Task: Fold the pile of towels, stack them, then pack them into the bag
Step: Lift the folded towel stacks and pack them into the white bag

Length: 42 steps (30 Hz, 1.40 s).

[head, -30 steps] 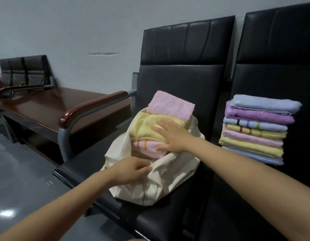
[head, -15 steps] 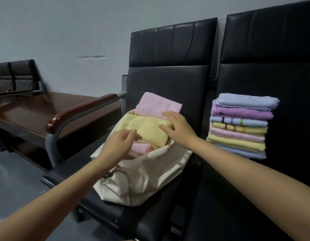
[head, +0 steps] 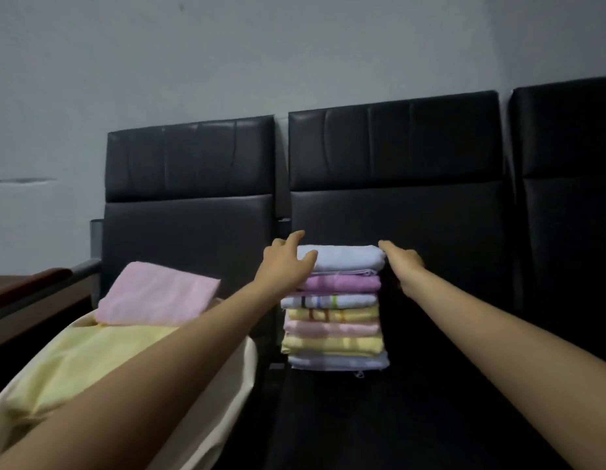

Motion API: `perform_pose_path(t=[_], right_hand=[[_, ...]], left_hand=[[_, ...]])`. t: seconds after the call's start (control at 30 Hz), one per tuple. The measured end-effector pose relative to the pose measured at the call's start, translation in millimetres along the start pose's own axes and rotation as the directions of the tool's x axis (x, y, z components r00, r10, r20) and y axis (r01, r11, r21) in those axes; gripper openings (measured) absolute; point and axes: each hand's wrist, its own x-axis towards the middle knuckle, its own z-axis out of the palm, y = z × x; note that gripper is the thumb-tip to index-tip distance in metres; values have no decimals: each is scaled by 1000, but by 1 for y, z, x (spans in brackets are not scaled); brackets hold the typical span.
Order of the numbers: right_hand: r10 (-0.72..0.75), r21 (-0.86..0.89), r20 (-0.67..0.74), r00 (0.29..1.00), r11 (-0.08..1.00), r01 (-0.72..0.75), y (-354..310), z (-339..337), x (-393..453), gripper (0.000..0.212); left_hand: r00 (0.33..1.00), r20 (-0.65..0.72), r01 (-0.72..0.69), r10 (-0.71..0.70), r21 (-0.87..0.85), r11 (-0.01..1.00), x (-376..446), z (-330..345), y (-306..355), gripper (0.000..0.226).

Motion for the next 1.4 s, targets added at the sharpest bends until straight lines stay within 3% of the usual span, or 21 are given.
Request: perform_pose_path(t=[0.07,0.17,0.23,0.33,0.43,0.67,0.73,0.83,0.9,1.07,1.17,1.27,1.4], right_hand=[[178,133,201,963,969,-207,1,0,6,64],[327,74,423,845,917,-392,13,14,18,91],[392,1,485,782,894,-449,24,26,25,103],[405,-65,491,771,900,-432,28,29,19,87],[414,-88,487,769,899,-428,24,29,17,75],[438,-156,484,758,895,-418,2,42,7,104],[398,-156,478,783,916,-370,-2,40,-3,96],[301,-109,492,817,952,-286,2,38,-8,61],[213,-62,511,833,975,-211,5,39,-7,48],[46,10,558,829,998,-62,-2,61,-4,56],[124,25,497,859,987,-157,12,74,-1,70],[199,124,529,825,943,-307,36,69,-6,64],[170,287,523,835,888,-360,52,60,-13,48]], left_hand=[[1000,8,-11,11,-20,1000,28,19,11,56],[995,69,69,-72,39,997,63,54,-1,59],[984,86,148,-156,89,985,64,75,-15,67],[982,-2,190,-190,14,982,50,91,-28,52],[985,19,171,-171,-49,984,50,89,-40,49],[979,67,200,-192,-138,970,51,85,-59,47],[982,59,186,-179,-153,971,50,84,-65,45],[986,34,168,-165,-173,970,45,88,-71,45],[987,20,159,-158,-182,970,45,90,-74,45],[985,-9,165,-173,-251,954,42,90,-81,43],[985,-12,163,-173,-275,948,36,87,-90,43],[991,-5,130,-136,-243,961,30,86,-86,41],[994,54,102,-95,-168,981,23,79,-68,42]])
